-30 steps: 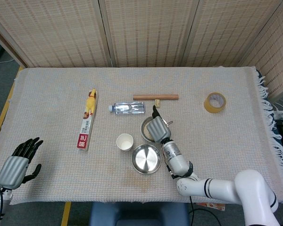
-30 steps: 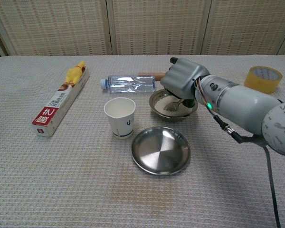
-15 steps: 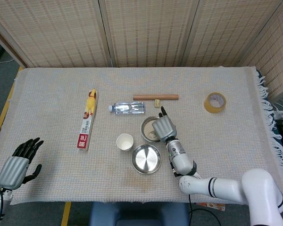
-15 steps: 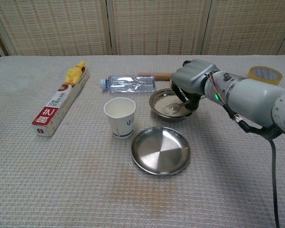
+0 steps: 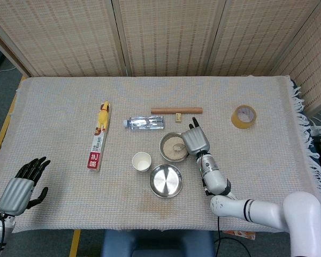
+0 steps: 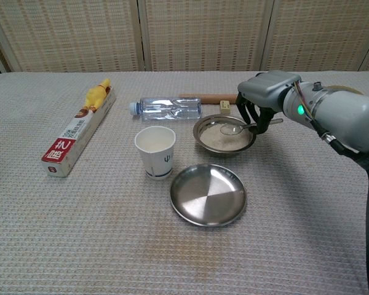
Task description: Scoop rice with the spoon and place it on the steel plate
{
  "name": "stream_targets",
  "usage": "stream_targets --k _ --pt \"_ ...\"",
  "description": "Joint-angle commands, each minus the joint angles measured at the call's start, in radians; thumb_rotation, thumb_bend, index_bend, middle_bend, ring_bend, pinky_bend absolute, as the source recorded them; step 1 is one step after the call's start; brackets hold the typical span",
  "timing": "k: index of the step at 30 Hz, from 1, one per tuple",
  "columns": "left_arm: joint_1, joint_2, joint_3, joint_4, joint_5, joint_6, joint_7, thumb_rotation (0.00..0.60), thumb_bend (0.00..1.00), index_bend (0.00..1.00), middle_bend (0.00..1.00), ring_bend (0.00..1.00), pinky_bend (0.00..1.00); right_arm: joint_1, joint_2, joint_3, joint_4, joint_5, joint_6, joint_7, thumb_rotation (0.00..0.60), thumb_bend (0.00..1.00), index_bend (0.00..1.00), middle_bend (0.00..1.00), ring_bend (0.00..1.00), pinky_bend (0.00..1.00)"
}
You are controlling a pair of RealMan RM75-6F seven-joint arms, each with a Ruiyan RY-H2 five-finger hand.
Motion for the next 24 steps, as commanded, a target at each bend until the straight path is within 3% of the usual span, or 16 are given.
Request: stream_targets --k 1,15,24 --pt "0.001 0.0 0.0 -0.001 0.0 0.002 0.001 0.6 0.45 0.0 0.0 0.0 0.14 0.005 -0.007 -0.01 0.017 0.007 -0.011 0.014 0.6 0.35 0.9 0.56 0.19 0.02" --pt "0.003 0.001 0.0 -0.003 0.002 0.006 0.002 0.6 0.45 0.0 0.0 0.0 0.14 -0.009 0.065 -0.013 -0.097 -0.052 0.015 0.114 0.6 0.35 0.9 0.56 0.19 0.02" --pt "0.005 0.004 0.002 -0.009 0.008 0.011 -0.002 0.6 0.45 0.0 0.0 0.0 0.14 0.008 0.113 0.014 -0.204 -0.058 0.027 0.152 0.6 0.35 0.89 0.56 0.19 0.02"
